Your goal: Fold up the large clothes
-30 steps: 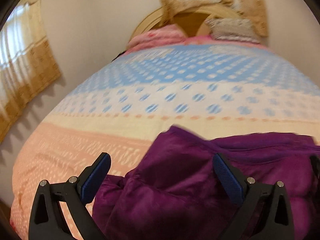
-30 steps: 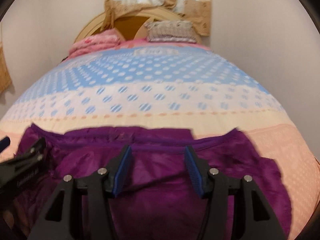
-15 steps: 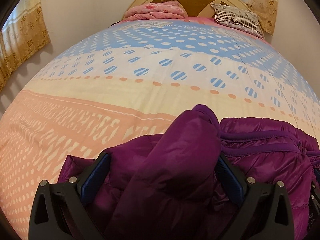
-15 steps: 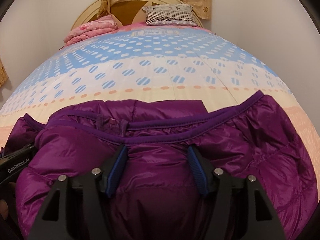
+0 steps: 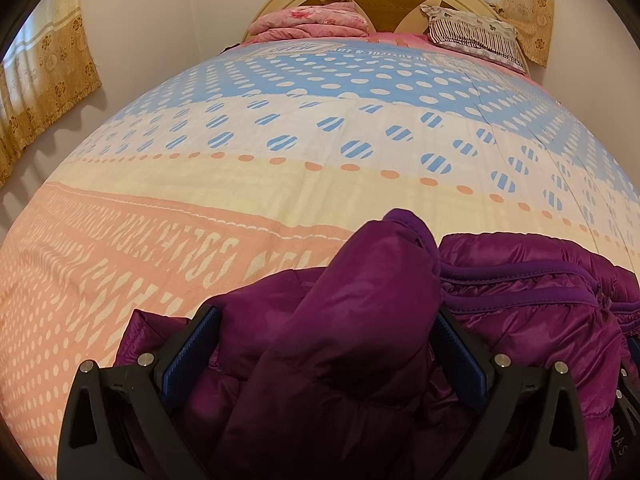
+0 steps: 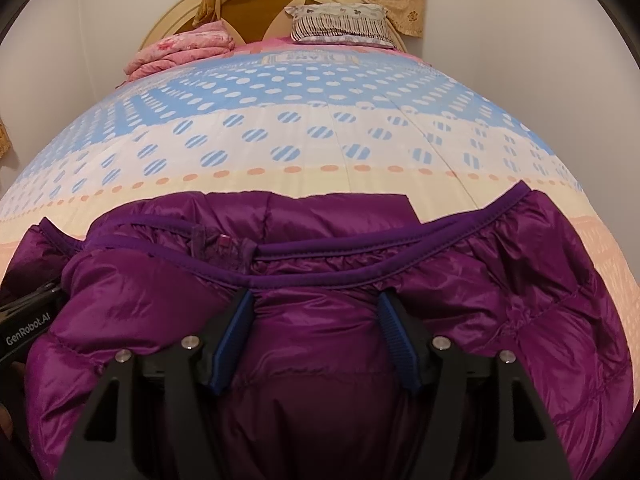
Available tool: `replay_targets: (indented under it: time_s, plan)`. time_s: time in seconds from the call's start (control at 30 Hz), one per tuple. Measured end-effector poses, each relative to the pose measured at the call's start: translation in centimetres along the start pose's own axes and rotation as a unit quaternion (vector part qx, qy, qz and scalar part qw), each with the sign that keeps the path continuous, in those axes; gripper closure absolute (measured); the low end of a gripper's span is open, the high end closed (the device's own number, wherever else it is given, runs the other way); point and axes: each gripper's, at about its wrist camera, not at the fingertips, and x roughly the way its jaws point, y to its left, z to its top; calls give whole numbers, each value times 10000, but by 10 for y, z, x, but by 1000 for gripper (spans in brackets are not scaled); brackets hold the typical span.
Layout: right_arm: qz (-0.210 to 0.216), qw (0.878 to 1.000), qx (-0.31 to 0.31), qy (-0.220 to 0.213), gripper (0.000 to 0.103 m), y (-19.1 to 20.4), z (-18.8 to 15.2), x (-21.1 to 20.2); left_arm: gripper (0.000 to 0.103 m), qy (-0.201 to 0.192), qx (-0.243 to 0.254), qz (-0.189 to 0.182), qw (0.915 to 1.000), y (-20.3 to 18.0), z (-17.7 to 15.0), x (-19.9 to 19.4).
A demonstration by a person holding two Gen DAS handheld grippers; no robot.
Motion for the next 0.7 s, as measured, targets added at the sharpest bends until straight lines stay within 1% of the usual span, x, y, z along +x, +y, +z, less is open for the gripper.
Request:
replay_targets:
  time_s: [0.37,0.53,0.57,0.63,0.67,0.7]
  plan:
    - [-21,10000,-30,25,34,0,0,2,1,13,7,8,10000,-1,-1,2]
    - [-20,10000,-32,29,34,-1,0,3,1,114,-36,-54,9999,2,1,1]
    - [-7,10000,-24,35,34,-1,0,3,1,138,-53,-52,9999,3,1,-3]
    - [112,9999,15,107,33,-4,2,1,1,89,-132,-127,9998,8,-2,-24]
    - [203,9997,30,144,33,-7,3,-2,1,-39,-170,-291,9994,9,-4,-39]
    - [407,9990,88,136,33,-12,1,-13,1,-206,-118,-523,9983,9,-9,-57]
